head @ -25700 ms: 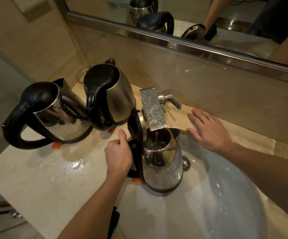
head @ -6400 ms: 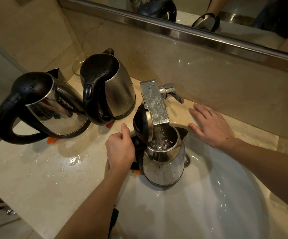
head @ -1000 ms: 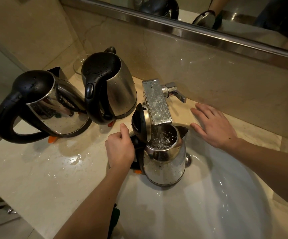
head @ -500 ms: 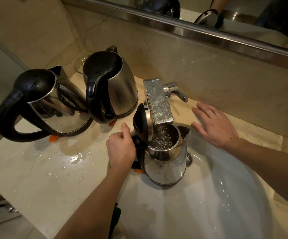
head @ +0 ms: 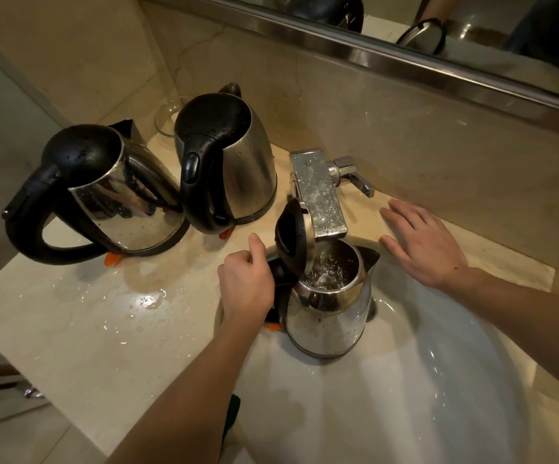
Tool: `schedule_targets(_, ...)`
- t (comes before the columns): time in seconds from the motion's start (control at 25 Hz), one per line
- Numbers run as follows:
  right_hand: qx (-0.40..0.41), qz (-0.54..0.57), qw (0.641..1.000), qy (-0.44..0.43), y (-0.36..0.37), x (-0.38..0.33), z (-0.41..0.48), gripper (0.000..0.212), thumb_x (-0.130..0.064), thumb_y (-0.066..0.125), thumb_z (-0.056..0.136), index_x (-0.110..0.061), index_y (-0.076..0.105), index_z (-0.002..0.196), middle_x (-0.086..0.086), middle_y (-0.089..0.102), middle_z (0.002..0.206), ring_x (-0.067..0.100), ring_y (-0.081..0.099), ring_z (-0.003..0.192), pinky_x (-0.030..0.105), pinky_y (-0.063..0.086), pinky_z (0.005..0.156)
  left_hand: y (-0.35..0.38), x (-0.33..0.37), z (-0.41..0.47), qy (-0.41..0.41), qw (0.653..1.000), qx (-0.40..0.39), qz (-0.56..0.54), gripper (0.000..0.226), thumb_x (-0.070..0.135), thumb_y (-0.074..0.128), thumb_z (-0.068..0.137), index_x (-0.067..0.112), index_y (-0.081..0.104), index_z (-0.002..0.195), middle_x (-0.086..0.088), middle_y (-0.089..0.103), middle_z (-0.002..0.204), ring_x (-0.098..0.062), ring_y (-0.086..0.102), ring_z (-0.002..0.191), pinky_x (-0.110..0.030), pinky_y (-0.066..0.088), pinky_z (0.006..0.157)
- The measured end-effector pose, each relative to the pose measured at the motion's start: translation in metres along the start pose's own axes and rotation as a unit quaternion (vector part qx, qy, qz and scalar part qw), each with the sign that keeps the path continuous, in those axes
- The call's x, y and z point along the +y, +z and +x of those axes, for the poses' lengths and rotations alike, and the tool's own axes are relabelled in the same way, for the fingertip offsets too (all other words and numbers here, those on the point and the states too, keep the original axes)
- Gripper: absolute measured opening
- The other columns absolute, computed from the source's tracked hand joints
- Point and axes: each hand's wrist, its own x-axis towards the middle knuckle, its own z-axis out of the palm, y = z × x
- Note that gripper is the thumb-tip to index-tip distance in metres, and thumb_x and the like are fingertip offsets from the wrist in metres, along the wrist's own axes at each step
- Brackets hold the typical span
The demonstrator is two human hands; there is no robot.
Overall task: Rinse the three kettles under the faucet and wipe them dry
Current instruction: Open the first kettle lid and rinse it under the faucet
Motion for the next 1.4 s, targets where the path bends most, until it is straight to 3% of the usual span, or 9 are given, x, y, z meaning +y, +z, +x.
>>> schedule_targets(0.12,0.006,0.035,0.999,0.002,-0.005,-0.002,0.003,0.063,-0.056,0.021,0.097,-0.022,0.036,0.147,0.000,0.036,0.155,0.022,0.029,0.141,0.042,0.025,0.116,0.000,0.000,0.000,0.000,1.000,-0.003,-0.003,0.059,0.042,0.033,0.103,0.011,0.035,0.053,-0.005,0.037,0.052,-0.017,0.038,0.050,-0.031,0.036,0.054)
schedule_targets(0.24,0.043,0.147,0.987,0.054,-0.013,-0.014,0.007,0.050,-0.044,0.032,0.103,-0.016,0.044,0.142,0.006,0.048,0.145,0.024,0.040,0.133,0.040,0.031,0.109,-0.002,0.001,-0.002,-0.006,1.000,0.001,-0.008,0.059,0.041,0.033,0.104,0.012,0.035,0.052,-0.004,0.037,0.051,-0.016,0.037,0.049,-0.031,0.035,0.054)
schedule_targets(0.36,0.093,0.297,0.945,0.102,-0.028,-0.033,0.008,0.046,-0.040,0.037,0.103,-0.013,0.050,0.138,0.006,0.055,0.137,0.022,0.048,0.126,0.038,0.038,0.101,-0.002,0.000,-0.001,-0.003,1.000,0.006,-0.007,0.060,0.041,0.033,0.103,0.012,0.034,0.051,-0.003,0.037,0.050,-0.016,0.037,0.048,-0.031,0.034,0.053)
schedule_targets(0.52,0.132,0.414,0.898,0.077,-0.055,-0.059,0.006,0.045,-0.036,0.035,0.102,-0.012,0.055,0.135,0.000,0.060,0.130,0.012,0.052,0.119,0.030,0.039,0.097,-0.002,0.000,0.000,-0.007,1.000,0.009,-0.014,0.060,0.041,0.034,0.103,0.012,0.036,0.051,-0.005,0.038,0.051,-0.017,0.039,0.050,-0.032,0.036,0.055)
schedule_targets(0.68,0.121,0.432,0.893,0.042,-0.066,-0.074,0.005,0.051,-0.041,0.034,0.099,-0.014,0.054,0.137,-0.001,0.059,0.133,0.010,0.052,0.122,0.028,0.039,0.098,-0.001,0.000,-0.001,-0.008,1.000,0.007,-0.010,0.060,0.042,0.033,0.103,0.011,0.035,0.052,-0.005,0.038,0.052,-0.018,0.038,0.050,-0.032,0.035,0.055)
schedule_targets(0.96,0.119,0.449,0.883,0.068,-0.064,-0.093,-0.005,0.053,-0.041,0.035,0.100,-0.018,0.042,0.147,-0.003,0.049,0.145,0.009,0.042,0.133,0.023,0.032,0.103,-0.001,0.001,-0.001,-0.023,0.999,0.015,-0.022,0.060,0.042,0.033,0.103,0.010,0.034,0.053,-0.007,0.038,0.053,-0.019,0.039,0.051,-0.034,0.035,0.056)
schedule_targets(1.12,0.118,0.465,0.873,0.085,-0.064,-0.106,-0.010,0.055,-0.045,0.036,0.101,-0.020,0.036,0.150,-0.010,0.049,0.134,0.007,0.042,0.128,0.023,0.029,0.103,-0.002,-0.001,0.000,-0.020,0.999,0.018,-0.022,0.060,0.042,0.033,0.103,0.010,0.035,0.053,-0.006,0.038,0.053,-0.019,0.039,0.051,-0.034,0.036,0.057)
schedule_targets(1.28,0.111,0.479,0.867,0.085,-0.059,-0.116,-0.013,0.065,-0.052,0.033,0.094,-0.022,0.032,0.152,-0.007,0.038,0.153,0.002,0.032,0.138,0.025,0.025,0.113,-0.003,-0.001,-0.001,-0.027,0.999,0.016,-0.030,0.059,0.042,0.033,0.103,0.010,0.035,0.053,-0.007,0.038,0.054,-0.018,0.038,0.052,-0.034,0.035,0.056)
schedule_targets(1.4,0.113,0.493,0.857,0.097,-0.058,-0.119,-0.014,0.060,-0.049,0.034,0.098,-0.023,0.031,0.152,-0.009,0.036,0.154,0.000,0.031,0.137,0.022,0.026,0.110,-0.004,0.000,-0.001,-0.023,0.999,0.016,-0.027,0.059,0.042,0.033,0.103,0.011,0.035,0.053,-0.007,0.038,0.054,-0.018,0.038,0.051,-0.033,0.034,0.056)
